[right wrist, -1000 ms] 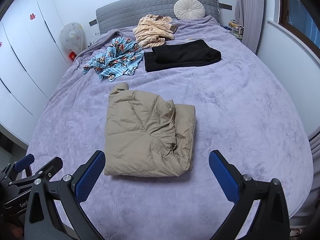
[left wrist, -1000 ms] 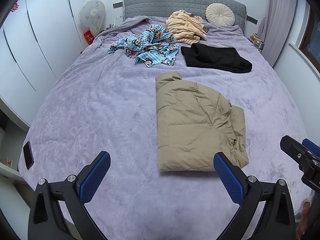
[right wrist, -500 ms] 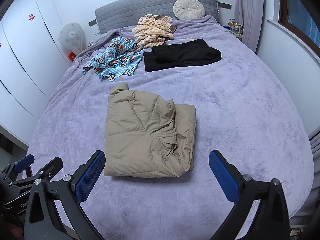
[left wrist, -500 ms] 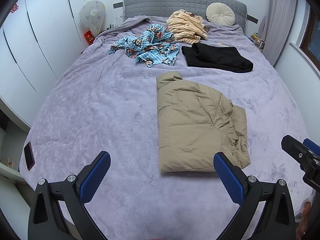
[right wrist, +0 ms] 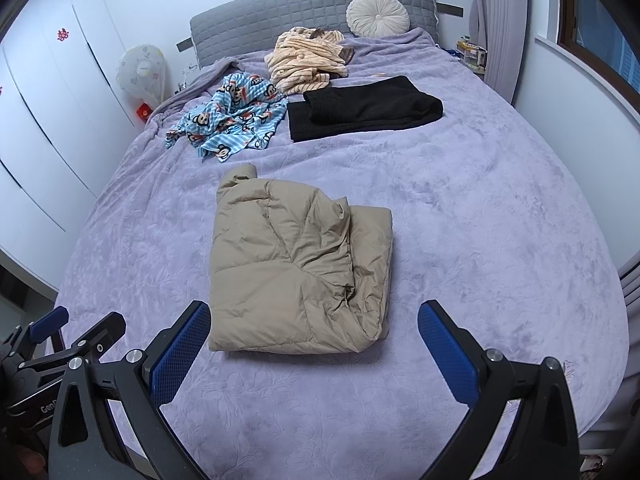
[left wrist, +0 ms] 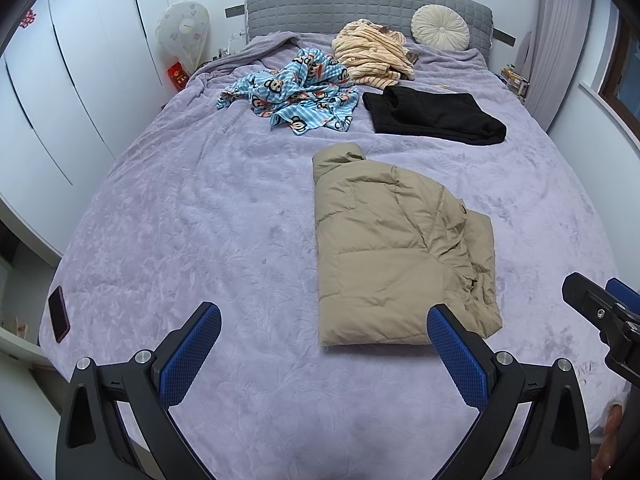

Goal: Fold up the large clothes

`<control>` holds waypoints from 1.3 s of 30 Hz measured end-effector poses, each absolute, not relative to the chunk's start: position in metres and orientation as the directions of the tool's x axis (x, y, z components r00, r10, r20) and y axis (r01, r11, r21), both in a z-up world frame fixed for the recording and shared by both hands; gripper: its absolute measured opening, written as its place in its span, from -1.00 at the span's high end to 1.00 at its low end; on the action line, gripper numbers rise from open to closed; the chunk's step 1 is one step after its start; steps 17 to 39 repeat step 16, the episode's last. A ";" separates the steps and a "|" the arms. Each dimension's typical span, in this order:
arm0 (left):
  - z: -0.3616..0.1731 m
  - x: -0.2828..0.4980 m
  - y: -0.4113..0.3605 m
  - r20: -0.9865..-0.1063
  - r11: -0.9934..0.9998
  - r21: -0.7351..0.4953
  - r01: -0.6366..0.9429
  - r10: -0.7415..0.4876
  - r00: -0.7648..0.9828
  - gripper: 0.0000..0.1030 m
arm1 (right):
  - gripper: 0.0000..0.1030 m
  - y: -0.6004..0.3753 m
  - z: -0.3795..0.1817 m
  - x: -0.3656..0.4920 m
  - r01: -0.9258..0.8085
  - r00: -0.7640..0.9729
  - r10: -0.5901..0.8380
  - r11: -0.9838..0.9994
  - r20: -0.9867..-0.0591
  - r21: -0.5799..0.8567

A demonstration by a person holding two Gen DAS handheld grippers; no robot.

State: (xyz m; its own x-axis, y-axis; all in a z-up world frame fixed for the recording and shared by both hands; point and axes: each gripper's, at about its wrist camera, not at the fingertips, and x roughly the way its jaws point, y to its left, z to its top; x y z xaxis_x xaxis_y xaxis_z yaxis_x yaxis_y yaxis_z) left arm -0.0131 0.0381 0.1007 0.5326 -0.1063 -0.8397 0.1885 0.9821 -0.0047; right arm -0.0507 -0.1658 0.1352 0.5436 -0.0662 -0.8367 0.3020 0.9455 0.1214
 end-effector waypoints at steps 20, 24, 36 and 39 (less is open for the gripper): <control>0.104 0.000 0.039 -0.837 0.980 -0.013 0.196 -0.118 0.534 -1.00 | -1.00 -0.163 0.136 -0.053 0.309 0.543 -0.070 0.943 -0.837 0.122; 0.104 0.000 0.039 -0.837 0.980 -0.013 0.196 -0.118 0.534 -1.00 | -1.00 -0.163 0.136 -0.053 0.309 0.543 -0.070 0.943 -0.837 0.122; 0.104 0.000 0.039 -0.837 0.980 -0.013 0.196 -0.118 0.534 -1.00 | -1.00 -0.163 0.136 -0.053 0.309 0.543 -0.070 0.943 -0.837 0.122; 0.104 0.000 0.039 -0.837 0.980 -0.013 0.196 -0.118 0.534 -1.00 | -1.00 -0.163 0.136 -0.053 0.309 0.543 -0.070 0.943 -0.837 0.122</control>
